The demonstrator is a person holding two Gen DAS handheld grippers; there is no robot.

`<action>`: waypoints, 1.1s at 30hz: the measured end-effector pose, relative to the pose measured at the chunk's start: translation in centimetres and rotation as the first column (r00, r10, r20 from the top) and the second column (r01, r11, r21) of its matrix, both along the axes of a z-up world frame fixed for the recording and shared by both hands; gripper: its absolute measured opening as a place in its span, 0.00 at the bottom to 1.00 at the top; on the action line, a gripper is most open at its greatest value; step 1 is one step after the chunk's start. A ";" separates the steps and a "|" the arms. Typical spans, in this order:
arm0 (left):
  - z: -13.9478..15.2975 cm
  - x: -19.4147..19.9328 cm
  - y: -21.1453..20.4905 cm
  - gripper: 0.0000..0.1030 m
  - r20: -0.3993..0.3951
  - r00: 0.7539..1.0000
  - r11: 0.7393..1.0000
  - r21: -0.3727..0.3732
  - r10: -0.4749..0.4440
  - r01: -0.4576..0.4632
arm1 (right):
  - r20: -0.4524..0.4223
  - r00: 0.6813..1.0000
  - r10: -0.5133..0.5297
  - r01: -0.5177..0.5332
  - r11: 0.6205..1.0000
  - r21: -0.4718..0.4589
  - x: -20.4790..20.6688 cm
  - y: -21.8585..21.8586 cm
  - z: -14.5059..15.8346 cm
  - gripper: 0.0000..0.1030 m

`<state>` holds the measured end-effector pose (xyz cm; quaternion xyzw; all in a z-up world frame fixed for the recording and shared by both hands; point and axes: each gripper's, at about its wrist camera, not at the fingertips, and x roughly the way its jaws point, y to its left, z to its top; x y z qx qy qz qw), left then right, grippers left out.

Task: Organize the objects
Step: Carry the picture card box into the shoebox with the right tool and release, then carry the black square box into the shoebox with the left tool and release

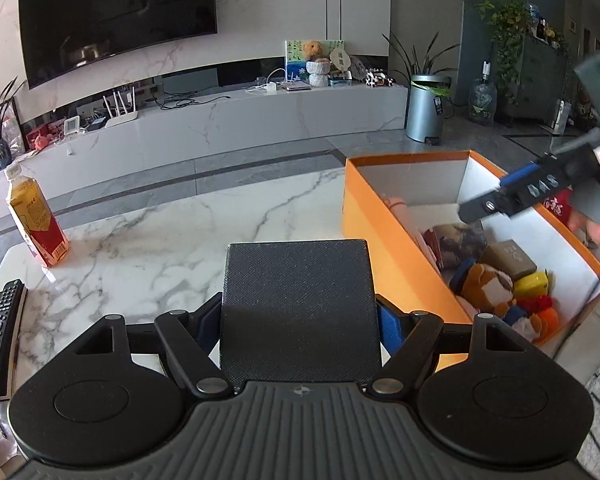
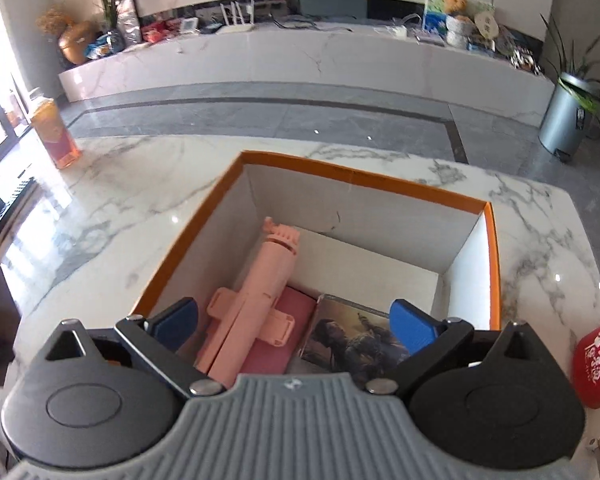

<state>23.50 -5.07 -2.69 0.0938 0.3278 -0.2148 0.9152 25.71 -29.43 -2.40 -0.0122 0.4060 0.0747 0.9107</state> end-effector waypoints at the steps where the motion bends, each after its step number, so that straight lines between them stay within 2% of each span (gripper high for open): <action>1: 0.4 0.3 -0.4 0.85 0.003 1.000 1.000 -0.007 0.003 -0.003 | 0.019 1.000 0.021 -0.021 1.000 0.000 -1.3 0.1 0.5 0.99; 7: 2.7 1.9 -4.9 0.85 0.020 0.998 0.996 -0.059 -0.059 0.060 | 0.096 0.993 0.074 -0.081 0.994 0.070 -10.2 0.3 2.2 0.99; 13: 2.7 5.5 -12.0 0.85 -0.027 0.993 0.987 -0.121 -0.113 0.109 | 0.078 0.993 0.085 -0.097 0.983 0.159 -17.0 1.0 1.1 0.99; 18: 0.7 9.0 -17.5 0.85 -0.106 0.986 0.985 -0.128 -0.131 0.117 | 0.038 0.998 0.050 -0.057 0.974 0.218 -18.4 0.2 -1.5 0.99; 22: -1.6 10.8 -20.9 0.85 -0.130 0.983 0.989 -0.093 -0.127 0.115 | 0.023 1.000 0.000 -0.005 0.975 0.222 -18.2 -0.9 -3.1 0.99; 28: -4.5 12.5 -24.3 0.85 -0.154 0.984 0.996 -0.021 -0.094 0.092 | 0.005 1.000 -0.021 0.019 0.973 0.229 -17.6 -2.2 -4.6 0.99; 33: -6.2 13.8 -25.6 0.85 -0.190 0.981 0.999 0.009 -0.045 0.047 | -0.053 0.999 0.008 0.008 0.958 0.287 -16.9 -2.8 -5.9 0.99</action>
